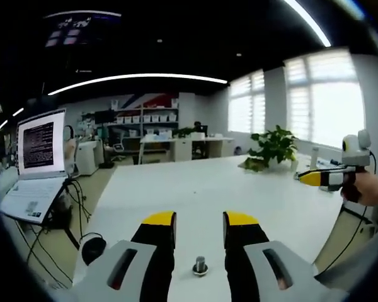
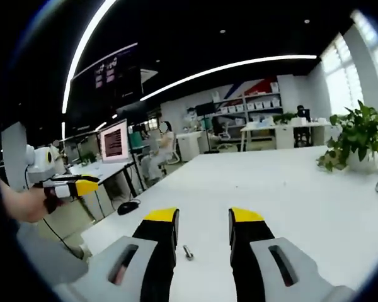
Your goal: Place the washer onto the threaded stud by aligning its center hole with the stud, sliding it down to the base, and recovering from edge contact or off-axis alignment until the washer reaches the visible bottom stop.
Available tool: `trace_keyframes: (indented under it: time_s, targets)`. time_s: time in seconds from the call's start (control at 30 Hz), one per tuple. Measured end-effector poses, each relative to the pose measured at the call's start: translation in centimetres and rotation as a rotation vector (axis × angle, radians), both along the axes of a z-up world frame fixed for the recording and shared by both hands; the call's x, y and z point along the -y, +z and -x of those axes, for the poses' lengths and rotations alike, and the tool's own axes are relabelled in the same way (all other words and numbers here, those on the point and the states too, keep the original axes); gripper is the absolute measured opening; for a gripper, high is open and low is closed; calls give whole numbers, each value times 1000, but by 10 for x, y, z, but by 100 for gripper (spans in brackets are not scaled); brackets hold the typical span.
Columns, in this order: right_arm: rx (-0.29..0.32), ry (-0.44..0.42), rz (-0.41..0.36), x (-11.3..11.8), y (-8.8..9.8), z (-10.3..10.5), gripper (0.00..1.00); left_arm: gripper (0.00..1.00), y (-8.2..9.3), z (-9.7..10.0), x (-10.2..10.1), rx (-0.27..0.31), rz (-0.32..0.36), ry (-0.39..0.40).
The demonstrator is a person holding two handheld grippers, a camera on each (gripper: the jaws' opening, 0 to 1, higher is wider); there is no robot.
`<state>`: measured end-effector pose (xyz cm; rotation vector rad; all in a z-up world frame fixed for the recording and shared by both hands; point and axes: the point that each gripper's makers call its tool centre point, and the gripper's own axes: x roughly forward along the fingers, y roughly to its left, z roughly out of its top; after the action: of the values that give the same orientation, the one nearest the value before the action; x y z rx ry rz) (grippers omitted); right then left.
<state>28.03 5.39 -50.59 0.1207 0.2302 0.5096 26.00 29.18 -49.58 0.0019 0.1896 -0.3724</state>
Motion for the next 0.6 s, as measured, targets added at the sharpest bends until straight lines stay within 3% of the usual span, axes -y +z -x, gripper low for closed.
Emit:
trace_keyframes:
  time_s: [0.1, 0.2, 0.37, 0.5, 0.6]
  targets:
    - [0, 11, 58, -1, -10, -2, 33, 29, -4, -2, -5, 6, 14, 15]
    - [-25, -1, 43, 0, -14, 1, 33, 29, -7, -1, -8, 5, 35, 25]
    - [3, 9, 79, -7, -12, 2, 34, 29, -7, 2, -15, 15, 56, 53]
    - [-1, -7, 48, -8, -13, 1, 34, 29, -8, 3, -17, 18, 59, 53]
    - [-3, -2, 68, -10, -17, 2, 33, 29, -8, 2, -18, 20, 58, 54]
